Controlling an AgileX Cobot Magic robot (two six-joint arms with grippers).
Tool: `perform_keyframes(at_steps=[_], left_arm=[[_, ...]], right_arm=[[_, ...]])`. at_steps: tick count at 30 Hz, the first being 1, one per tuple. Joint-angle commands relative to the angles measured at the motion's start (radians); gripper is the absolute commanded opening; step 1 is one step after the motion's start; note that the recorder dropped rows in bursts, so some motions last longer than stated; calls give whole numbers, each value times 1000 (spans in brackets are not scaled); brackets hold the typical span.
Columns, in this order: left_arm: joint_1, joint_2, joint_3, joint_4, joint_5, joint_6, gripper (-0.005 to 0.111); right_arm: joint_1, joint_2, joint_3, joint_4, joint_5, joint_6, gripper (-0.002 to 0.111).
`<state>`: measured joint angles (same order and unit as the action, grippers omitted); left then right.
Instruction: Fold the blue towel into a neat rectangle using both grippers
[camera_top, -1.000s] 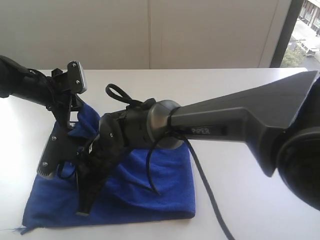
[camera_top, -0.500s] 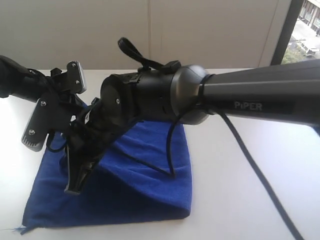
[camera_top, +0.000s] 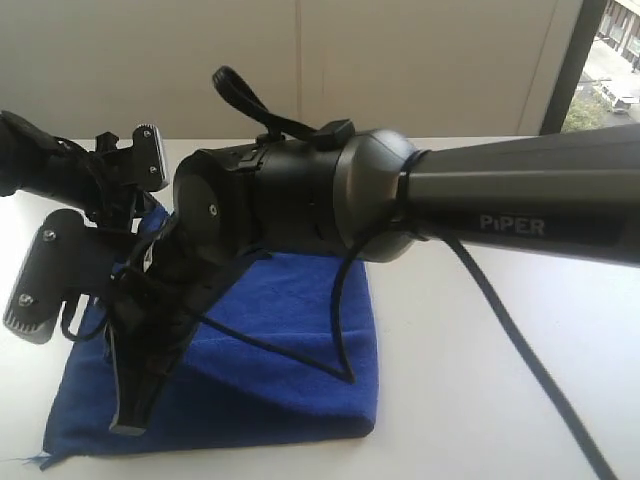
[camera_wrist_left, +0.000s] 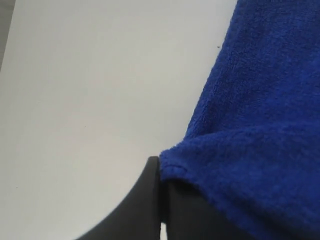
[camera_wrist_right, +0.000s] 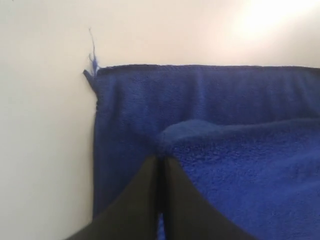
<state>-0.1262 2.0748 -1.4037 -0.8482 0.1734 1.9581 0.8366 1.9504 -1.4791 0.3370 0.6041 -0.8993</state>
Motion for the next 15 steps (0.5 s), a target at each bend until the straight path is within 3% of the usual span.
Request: perform_keyframes(at_steps=[1,10,15], left_arm=[[13,-4,-2,-9,-2,158,0],[37,-14,-2,-3,51,158,0],[44,-42,-2,93,95,122,0]], right_arm=[[30,-14,2,11,7,6,0],[40,-16,2,5,-5,6,0],[40,-22,2,5,-16,6,0]])
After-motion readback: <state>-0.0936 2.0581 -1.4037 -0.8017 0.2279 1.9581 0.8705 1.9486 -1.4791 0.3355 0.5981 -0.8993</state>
